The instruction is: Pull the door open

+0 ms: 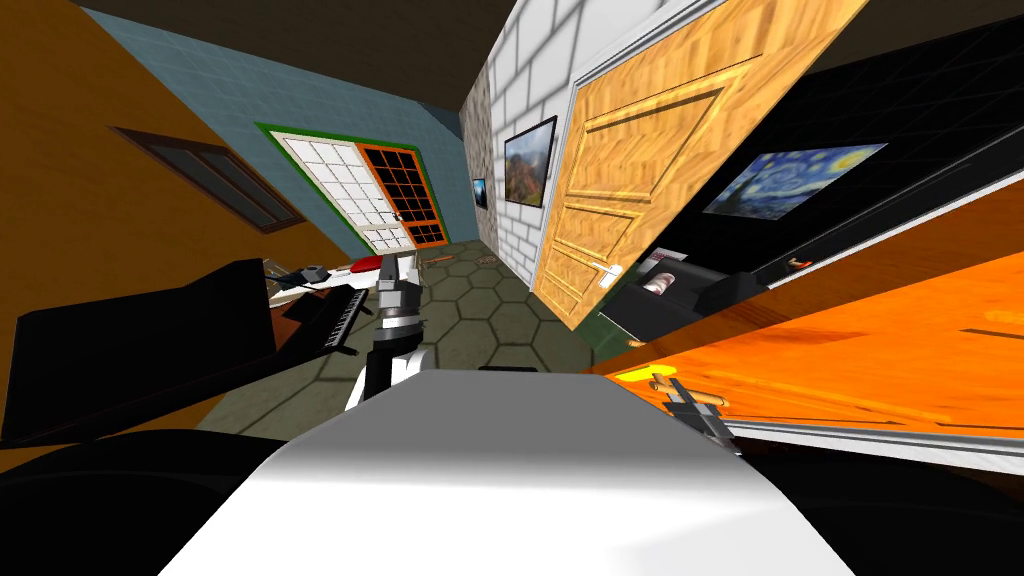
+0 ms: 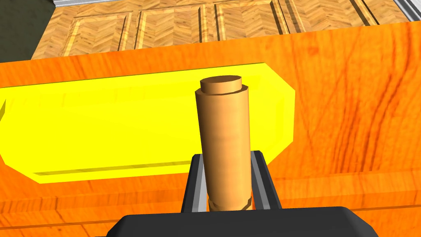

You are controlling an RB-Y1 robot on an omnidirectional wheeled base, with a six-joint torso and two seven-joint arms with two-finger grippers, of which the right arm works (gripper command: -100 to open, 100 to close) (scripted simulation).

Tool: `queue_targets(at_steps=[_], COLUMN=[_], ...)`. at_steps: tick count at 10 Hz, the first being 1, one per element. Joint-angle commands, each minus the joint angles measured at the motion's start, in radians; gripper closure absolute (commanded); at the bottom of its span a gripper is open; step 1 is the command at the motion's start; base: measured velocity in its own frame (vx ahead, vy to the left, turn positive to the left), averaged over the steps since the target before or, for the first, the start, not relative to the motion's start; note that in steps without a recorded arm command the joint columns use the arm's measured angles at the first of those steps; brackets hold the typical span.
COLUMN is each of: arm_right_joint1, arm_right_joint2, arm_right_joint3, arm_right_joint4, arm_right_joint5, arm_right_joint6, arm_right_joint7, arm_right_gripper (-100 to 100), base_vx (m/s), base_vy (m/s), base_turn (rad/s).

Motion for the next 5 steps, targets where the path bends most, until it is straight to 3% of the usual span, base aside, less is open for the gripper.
queue_targets(at_steps=[1, 4, 5], arm_right_joint1=[0.019, 0.023, 0.031], arm_right_joint2=[0.008, 0.008, 0.008], arm_right_joint3=[0.018, 0.022, 0.028], arm_right_joint4=[-0.009, -0.008, -0.008], arm_right_joint5=[0.013, 0.016, 0.02], arm_right_joint6=[-0.029, -0.039, -0.059], arm_right_joint7=[0.005, 0.006, 0.008], arm_right_gripper=[100, 100, 100], base_vx=[-0.014, -0.029, -0.035], base_vy=[-0.023, -0.027, -0.025], base_turn=[-0.042, -0.019, -0.018])
